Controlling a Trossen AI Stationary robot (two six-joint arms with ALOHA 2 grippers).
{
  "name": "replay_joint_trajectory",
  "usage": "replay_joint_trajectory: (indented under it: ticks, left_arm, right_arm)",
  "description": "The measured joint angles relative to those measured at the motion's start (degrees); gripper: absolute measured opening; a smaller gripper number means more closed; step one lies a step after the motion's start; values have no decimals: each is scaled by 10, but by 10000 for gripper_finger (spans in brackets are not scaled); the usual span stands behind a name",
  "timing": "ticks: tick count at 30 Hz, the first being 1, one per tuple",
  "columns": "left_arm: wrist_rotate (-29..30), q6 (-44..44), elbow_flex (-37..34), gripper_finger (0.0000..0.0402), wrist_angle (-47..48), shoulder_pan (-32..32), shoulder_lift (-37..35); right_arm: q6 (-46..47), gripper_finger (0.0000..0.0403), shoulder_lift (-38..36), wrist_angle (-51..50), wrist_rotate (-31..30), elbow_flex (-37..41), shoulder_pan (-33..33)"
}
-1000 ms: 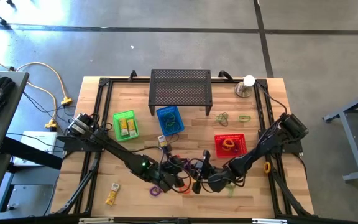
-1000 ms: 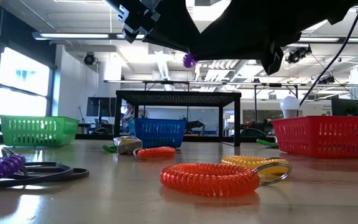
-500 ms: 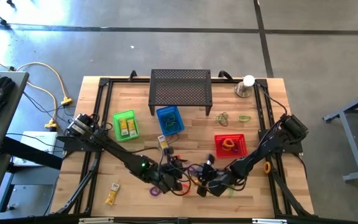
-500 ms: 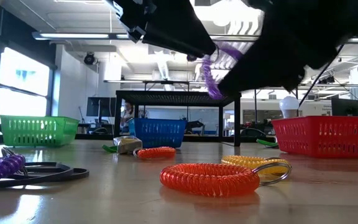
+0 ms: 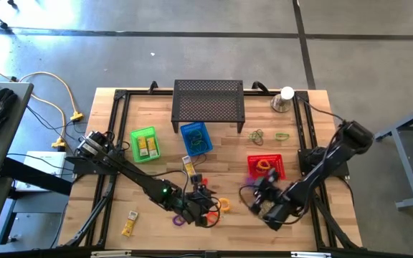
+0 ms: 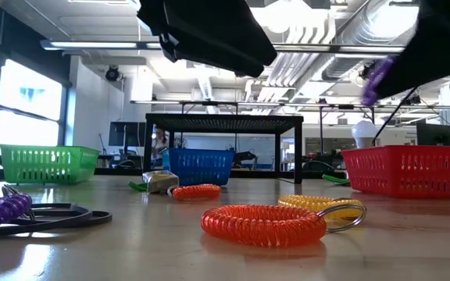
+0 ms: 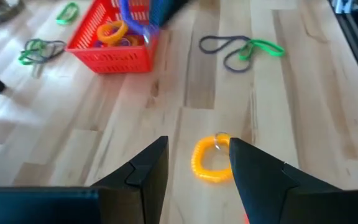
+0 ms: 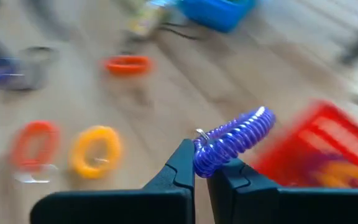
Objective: Pick & Place Office Desk Supplies
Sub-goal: Put the violet spring keychain into the red basket, then put the violet rubber band into the blue basket
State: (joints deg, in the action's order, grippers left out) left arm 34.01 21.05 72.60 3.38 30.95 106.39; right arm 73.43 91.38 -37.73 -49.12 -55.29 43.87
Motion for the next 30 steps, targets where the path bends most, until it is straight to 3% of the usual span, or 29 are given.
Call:
replay_joint_trajectory:
  ticks: [5,8,19,26,30]
  left_arm:
    - [-15,4,0,163,0,2,0]
    - [-15,4,0,163,-1,3,0]
    - [-15,4,0,163,-10,3,2]
    - [-15,4,0,163,-9,6,2]
    - [-15,4,0,163,-9,6,2]
  right_arm:
    - [216,11,-26,-223,8,1,16]
    - [285,12,-26,-291,36,1,19]
    - [289,24,-15,-304,157,1,-24]
    - [254,101,10,-316,197,1,-48]
    - [252,149,15,-333,177,1,-55]
